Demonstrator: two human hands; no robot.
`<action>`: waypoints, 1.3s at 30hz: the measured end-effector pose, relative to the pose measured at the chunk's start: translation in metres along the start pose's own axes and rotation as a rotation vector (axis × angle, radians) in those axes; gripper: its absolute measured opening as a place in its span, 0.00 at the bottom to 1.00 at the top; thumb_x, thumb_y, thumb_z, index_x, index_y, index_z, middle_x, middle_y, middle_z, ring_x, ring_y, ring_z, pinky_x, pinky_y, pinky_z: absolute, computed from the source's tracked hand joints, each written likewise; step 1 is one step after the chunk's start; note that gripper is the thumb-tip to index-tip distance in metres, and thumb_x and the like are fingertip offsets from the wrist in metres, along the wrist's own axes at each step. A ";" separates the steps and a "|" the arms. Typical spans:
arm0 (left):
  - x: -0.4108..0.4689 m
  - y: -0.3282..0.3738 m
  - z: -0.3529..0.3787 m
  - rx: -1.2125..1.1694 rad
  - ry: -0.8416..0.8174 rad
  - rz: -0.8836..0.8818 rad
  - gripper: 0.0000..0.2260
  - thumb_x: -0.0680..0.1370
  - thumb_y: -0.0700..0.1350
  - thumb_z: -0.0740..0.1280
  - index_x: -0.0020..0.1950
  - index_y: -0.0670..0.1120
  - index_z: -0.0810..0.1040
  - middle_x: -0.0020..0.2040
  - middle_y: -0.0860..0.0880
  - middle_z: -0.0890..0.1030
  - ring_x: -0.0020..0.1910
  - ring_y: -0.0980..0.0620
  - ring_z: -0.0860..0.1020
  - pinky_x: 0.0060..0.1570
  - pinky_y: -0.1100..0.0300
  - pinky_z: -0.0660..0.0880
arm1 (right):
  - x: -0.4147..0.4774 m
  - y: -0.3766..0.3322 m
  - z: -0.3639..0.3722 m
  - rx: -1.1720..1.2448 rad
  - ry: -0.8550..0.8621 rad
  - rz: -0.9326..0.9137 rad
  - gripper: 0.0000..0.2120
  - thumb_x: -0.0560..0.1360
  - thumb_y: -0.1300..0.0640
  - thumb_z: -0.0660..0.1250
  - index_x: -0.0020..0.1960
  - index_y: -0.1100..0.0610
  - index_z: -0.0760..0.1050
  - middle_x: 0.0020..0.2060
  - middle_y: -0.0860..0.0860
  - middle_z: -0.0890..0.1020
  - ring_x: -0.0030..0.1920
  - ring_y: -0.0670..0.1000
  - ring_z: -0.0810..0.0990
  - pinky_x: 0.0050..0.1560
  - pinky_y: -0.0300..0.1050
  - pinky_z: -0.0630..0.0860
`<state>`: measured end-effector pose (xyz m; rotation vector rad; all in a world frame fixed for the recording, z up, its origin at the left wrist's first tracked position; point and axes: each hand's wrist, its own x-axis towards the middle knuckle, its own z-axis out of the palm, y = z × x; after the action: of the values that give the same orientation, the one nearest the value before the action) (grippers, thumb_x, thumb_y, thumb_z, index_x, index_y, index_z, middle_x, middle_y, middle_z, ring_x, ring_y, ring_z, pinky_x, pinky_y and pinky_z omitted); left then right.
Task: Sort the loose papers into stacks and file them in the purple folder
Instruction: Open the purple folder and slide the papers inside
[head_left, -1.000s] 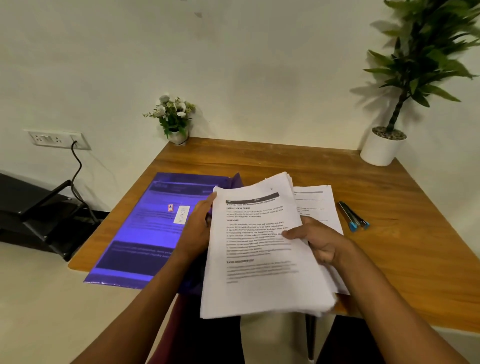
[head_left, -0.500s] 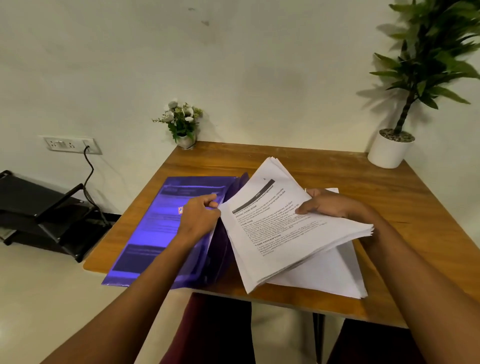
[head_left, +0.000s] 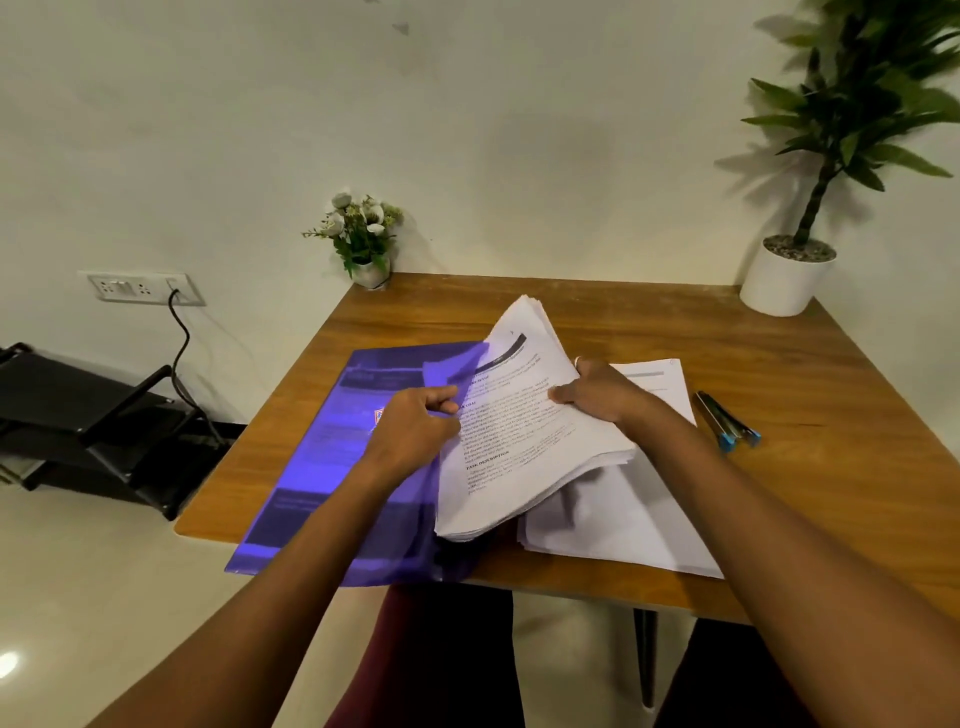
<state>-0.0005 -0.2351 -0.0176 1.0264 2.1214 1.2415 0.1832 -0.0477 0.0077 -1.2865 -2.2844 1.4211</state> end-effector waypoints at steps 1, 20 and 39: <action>0.001 0.000 -0.003 -0.003 -0.018 -0.005 0.21 0.75 0.34 0.70 0.67 0.45 0.79 0.47 0.55 0.82 0.30 0.66 0.75 0.36 0.69 0.70 | -0.001 0.002 0.004 -0.045 0.034 -0.045 0.13 0.79 0.53 0.70 0.61 0.54 0.72 0.50 0.48 0.80 0.46 0.48 0.80 0.39 0.41 0.74; 0.012 0.008 -0.008 -0.176 -0.140 -0.154 0.22 0.75 0.26 0.68 0.67 0.38 0.78 0.46 0.50 0.81 0.34 0.58 0.77 0.31 0.69 0.73 | -0.002 0.006 0.037 0.221 0.022 0.061 0.16 0.81 0.58 0.67 0.67 0.60 0.74 0.58 0.52 0.83 0.48 0.51 0.83 0.46 0.44 0.81; 0.009 0.002 0.015 -0.268 -0.052 -0.081 0.24 0.74 0.25 0.64 0.68 0.39 0.77 0.46 0.51 0.81 0.38 0.57 0.76 0.34 0.70 0.74 | -0.030 -0.027 0.127 0.020 -0.199 -0.138 0.11 0.83 0.58 0.57 0.63 0.57 0.73 0.41 0.60 0.78 0.37 0.55 0.73 0.37 0.51 0.71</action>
<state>0.0054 -0.2198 -0.0234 0.8378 1.8757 1.3977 0.1189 -0.1578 -0.0304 -1.0005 -2.4227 1.5811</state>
